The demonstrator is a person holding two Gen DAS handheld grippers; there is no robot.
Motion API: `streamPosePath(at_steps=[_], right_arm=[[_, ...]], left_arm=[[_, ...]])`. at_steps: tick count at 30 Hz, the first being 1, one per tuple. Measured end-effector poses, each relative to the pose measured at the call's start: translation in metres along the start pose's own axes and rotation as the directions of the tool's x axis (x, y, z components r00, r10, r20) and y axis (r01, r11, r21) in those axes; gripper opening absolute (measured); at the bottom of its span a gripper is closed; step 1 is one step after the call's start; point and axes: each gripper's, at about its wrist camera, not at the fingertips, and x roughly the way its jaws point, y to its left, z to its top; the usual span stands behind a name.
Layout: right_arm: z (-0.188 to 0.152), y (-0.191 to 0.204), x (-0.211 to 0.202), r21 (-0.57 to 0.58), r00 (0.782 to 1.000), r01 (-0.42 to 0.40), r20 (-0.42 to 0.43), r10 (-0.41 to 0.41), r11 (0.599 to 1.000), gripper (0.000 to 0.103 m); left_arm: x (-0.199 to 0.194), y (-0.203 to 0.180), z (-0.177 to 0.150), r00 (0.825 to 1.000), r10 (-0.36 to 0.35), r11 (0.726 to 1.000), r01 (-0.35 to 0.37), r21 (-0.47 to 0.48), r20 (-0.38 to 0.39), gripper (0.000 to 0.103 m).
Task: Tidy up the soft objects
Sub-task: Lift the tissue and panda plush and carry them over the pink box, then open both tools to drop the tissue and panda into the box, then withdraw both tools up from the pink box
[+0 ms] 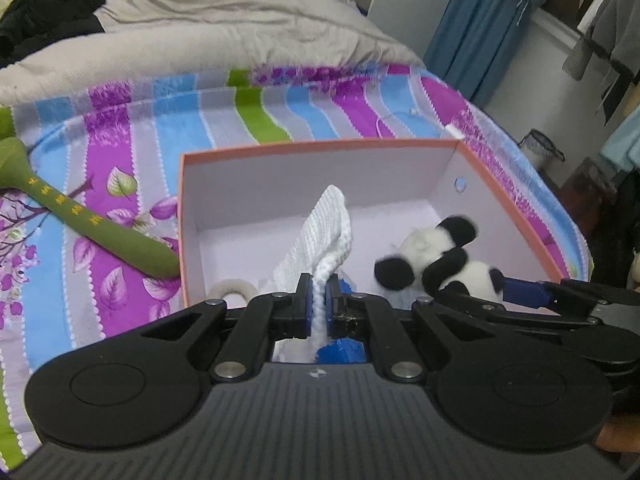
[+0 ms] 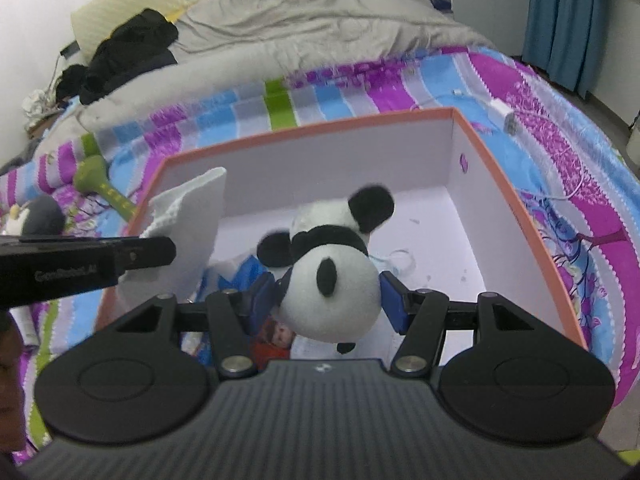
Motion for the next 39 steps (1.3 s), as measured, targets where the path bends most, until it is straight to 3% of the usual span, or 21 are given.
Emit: streamPosePath(at_steps=[9,11,12,13,15,19,22,23,24,25,28,37,39], right_arm=[[-0.004,-0.007,0.011,0.028,1.0,0.005,-0.029,-0.005,1.0,0.063],[-0.003,-0.008,0.01,0.04,0.999,0.001,-0.034,0.0,0.999,0.062],[-0.003,-0.009,0.009,0.044,0.999,-0.002,-0.034,0.004,0.999,0.063],[-0.002,-0.009,0.007,0.046,0.999,-0.003,-0.036,0.004,0.999,0.063],[-0.001,-0.009,0.0,0.049,1.0,-0.007,-0.028,0.008,0.999,0.063],[0.004,-0.007,-0.018,0.046,1.0,-0.008,0.009,0.007,0.999,0.063],[0.008,-0.006,-0.035,0.052,0.999,-0.016,0.038,0.014,0.999,0.064],[0.009,-0.005,-0.041,0.052,0.999,-0.015,0.05,0.012,0.999,0.071],[0.011,-0.004,-0.049,0.052,0.998,-0.015,0.067,0.012,0.999,0.086],[0.012,-0.004,-0.056,0.055,0.996,-0.019,0.085,0.014,0.998,0.091],[0.015,0.0,-0.082,0.057,0.991,-0.019,0.135,0.011,0.998,0.089],[0.01,0.021,-0.157,0.015,0.965,-0.021,0.261,0.016,1.0,0.089],[0.006,0.026,-0.171,0.01,0.959,-0.021,0.281,0.017,1.0,0.089]], left_arm=[[0.022,0.006,-0.004,0.998,-0.006,1.0,0.006,-0.001,-0.057,0.009],[0.02,0.006,-0.004,0.998,-0.007,1.0,0.007,0.0,-0.056,0.02],[0.018,0.005,-0.004,0.999,-0.006,1.0,0.006,0.001,-0.053,0.035],[0.015,0.004,-0.003,0.999,0.002,1.0,-0.002,0.002,-0.049,0.042],[0.009,0.003,-0.002,0.999,0.014,1.0,-0.014,0.002,-0.037,0.042],[-0.014,-0.002,0.001,1.0,0.018,1.0,-0.018,0.014,0.007,0.058],[-0.034,-0.006,0.003,0.999,0.016,1.0,-0.017,0.022,0.038,0.062],[-0.042,-0.007,0.004,0.999,0.013,1.0,-0.014,0.021,0.052,0.063],[-0.05,-0.008,0.004,0.998,0.009,1.0,-0.01,0.018,0.064,0.064],[-0.059,-0.009,0.004,0.997,0.004,1.0,-0.005,0.013,0.075,0.065],[-0.089,-0.01,0.005,0.993,-0.008,1.0,0.006,0.012,0.114,0.076],[-0.18,-0.008,-0.002,0.974,-0.007,1.0,0.004,0.012,0.226,0.077],[-0.197,-0.007,-0.006,0.97,-0.013,1.0,0.009,0.017,0.242,0.082]])
